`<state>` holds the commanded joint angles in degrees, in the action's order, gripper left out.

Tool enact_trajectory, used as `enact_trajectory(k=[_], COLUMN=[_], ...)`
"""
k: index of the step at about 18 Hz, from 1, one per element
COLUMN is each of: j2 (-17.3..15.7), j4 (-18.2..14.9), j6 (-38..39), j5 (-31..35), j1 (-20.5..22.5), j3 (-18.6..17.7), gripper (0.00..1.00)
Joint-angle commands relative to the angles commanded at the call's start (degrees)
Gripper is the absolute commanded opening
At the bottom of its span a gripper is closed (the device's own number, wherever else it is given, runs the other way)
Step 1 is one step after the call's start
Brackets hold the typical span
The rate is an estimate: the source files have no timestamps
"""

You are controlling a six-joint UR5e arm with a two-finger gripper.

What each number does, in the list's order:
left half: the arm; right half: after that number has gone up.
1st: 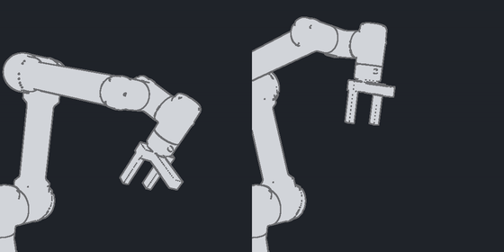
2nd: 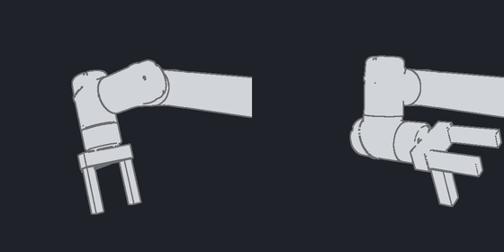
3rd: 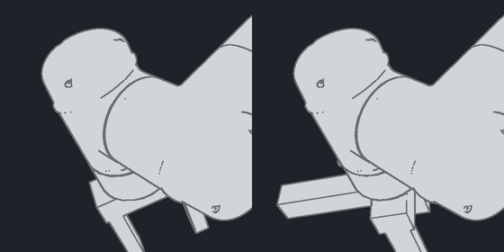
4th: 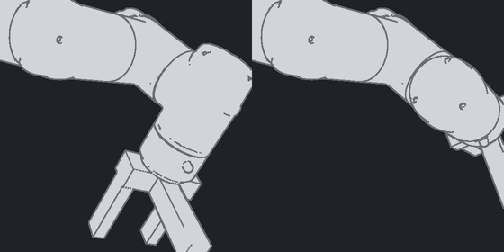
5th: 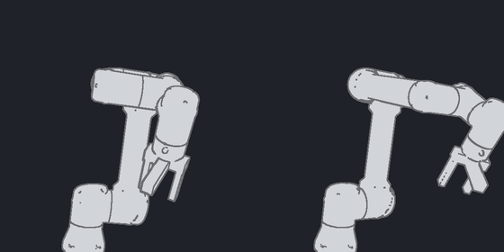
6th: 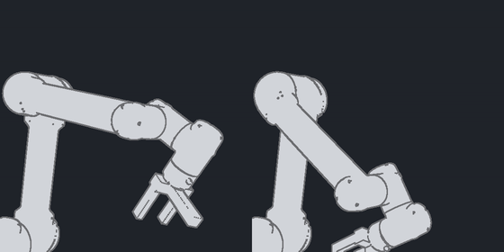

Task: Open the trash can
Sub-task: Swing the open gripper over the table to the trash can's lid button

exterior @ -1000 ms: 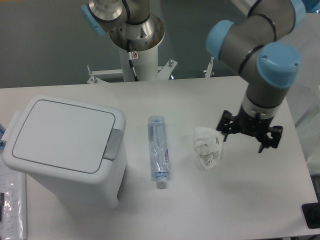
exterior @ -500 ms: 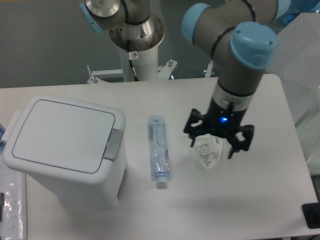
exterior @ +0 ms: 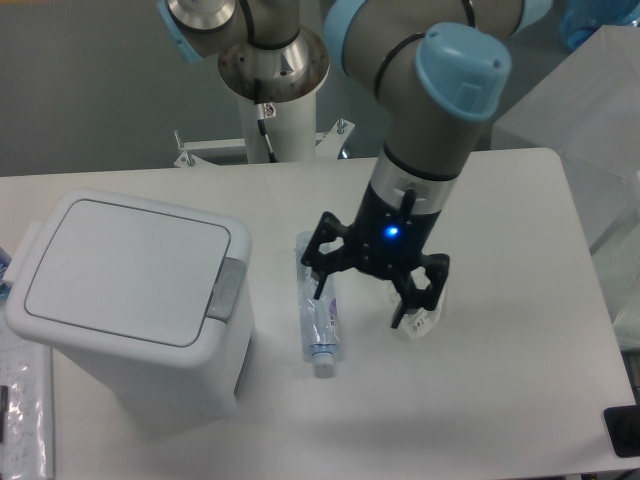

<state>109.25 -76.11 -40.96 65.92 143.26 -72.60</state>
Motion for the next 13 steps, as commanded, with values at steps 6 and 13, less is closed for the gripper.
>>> enact_trajectory(k=[6,13], j2=[-0.4,-2.3], j4=[0.0,0.0], j6=[2.4,5.6], j5=[-0.4,-4.0], j1=[-0.1,-2.9], j3=[-0.1,-0.8], gripper=[1.0,1.0])
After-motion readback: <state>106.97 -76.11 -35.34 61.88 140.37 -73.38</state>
